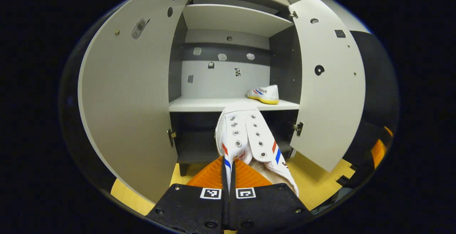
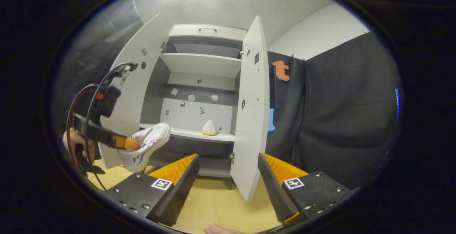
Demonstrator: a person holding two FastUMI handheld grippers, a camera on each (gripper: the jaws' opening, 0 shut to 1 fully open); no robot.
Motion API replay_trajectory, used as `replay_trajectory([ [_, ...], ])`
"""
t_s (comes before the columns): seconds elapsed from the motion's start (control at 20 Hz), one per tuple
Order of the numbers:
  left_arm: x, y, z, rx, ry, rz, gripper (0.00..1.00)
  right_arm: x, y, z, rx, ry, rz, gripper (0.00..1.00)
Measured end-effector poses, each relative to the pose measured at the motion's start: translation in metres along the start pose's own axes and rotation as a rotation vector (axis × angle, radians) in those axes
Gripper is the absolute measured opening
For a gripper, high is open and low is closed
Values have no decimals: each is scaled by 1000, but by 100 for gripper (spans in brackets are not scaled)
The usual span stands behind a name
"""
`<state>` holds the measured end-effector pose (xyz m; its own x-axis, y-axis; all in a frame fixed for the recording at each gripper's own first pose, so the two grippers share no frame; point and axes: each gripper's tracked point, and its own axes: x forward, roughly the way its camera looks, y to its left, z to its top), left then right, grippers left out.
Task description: Grab one shoe with the right hand and put it into the shoe cabinet, grab the other shoe with the left hand and put it into the shoe cabinet; then close the right door with the right hand and the left door with the left hand.
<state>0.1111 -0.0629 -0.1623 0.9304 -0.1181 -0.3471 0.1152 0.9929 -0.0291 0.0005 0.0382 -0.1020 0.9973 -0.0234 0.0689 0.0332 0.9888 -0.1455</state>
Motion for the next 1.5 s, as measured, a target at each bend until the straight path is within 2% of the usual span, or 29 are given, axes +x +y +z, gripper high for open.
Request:
replay_trajectory([
  [0.4,69,32,103,-50,-8,97,1,-4,6,1,78,-12,58,99],
  [0.7,132,37,148,-81,38,142,1,-10,-9,24,133,-29,58,98],
  [0.85,172,44,155,-82,80,181,1,-15,-14,34,149,-47,62,98],
  [1.0,209,42,154,-39,111,160,1,-15,-22,33,138,-53,50,98],
  [1.15,241,57,139,-75,179,198,1,-15,-29,35,110,-70,33,98],
  [1.3,264,83,123,18,254,266,1,-17,-32,38,97,-89,30,98],
  [1.4,273,91,108,13,319,288,1,-16,-31,38,94,-97,30,98],
  [1.5,277,90,106,-16,322,264,1,-16,-27,33,75,-92,35,98],
])
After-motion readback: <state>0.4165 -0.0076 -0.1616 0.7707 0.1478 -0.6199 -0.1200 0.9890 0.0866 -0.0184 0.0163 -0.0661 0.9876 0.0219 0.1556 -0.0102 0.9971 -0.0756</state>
